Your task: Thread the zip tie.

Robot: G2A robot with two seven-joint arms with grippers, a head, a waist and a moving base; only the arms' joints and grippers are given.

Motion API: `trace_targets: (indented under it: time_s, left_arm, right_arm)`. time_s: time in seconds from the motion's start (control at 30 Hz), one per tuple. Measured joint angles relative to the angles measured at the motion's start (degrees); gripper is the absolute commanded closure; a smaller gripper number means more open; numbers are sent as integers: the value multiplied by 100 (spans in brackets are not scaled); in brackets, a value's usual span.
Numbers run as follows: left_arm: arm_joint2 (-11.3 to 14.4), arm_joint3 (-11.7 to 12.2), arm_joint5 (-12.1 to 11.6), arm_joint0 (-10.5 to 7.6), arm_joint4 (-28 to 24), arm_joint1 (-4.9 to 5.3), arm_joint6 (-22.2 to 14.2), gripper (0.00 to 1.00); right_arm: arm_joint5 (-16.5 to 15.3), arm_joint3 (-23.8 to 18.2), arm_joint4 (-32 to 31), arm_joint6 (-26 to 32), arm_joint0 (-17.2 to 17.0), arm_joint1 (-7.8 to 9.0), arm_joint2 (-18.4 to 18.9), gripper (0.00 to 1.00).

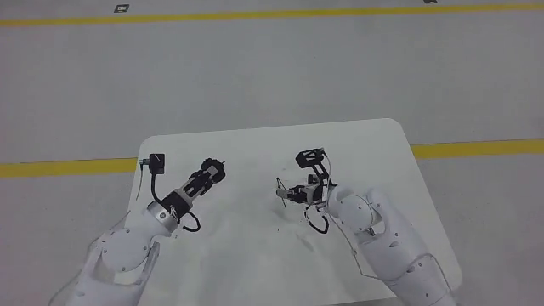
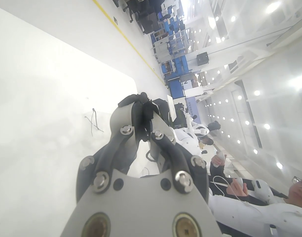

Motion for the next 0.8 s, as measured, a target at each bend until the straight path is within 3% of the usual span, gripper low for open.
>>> trace_targets:
  time_s: [0.1,0.33,0.67,0.8]
  left_arm:
    - [0,0,0,0,0,0,0,100]
    - [0,0,0,0,0,0,0,100]
    - [0,0,0,0,0,0,0,100]
    - [0,0,0,0,0,0,0,100]
  right_arm:
    - [360,-305,-358,251,-71,24,13,0]
    - [830,-844,-1269,795,-112,46,-226,0]
    - [1094,-528,-2194,1103,464,-107,-1065,0]
    - [1077,-511,-2193,1132,509,-122,-1117,0]
